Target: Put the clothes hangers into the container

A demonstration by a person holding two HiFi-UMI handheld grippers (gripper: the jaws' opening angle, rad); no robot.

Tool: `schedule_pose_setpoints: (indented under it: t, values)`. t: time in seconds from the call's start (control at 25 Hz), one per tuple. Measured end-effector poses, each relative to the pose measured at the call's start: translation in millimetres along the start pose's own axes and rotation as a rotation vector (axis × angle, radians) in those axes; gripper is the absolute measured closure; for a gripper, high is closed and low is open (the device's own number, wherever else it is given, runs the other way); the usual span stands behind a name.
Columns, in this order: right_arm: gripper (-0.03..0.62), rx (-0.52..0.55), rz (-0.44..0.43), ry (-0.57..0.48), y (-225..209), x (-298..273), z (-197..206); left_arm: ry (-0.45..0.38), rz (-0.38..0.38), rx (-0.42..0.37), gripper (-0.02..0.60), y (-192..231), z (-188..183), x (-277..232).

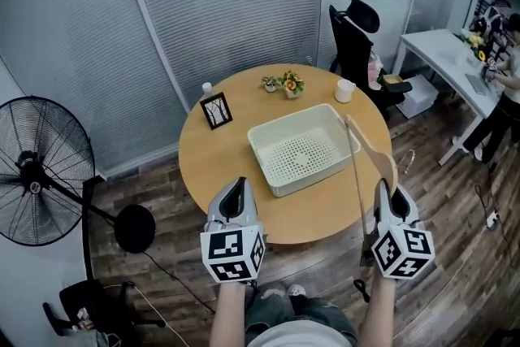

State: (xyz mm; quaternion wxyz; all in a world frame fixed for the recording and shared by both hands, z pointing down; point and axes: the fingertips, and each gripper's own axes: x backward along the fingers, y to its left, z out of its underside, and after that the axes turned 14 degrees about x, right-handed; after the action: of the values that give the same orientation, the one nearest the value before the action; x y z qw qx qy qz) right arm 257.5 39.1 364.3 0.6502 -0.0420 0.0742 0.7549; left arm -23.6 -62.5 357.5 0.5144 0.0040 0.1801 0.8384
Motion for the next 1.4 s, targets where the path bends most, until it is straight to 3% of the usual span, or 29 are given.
schedule_pose_setpoints:
  t: [0.36,1.4]
  values:
    - [0.510,-0.009,-0.027,0.025,1,-27,9,0.015,-0.038,-0.001,0.581,13,3,-17]
    - [0.510,0.020,0.020,0.053,4,-158,-5,0.034,0.040,-0.004,0.580,47,-28,-158]
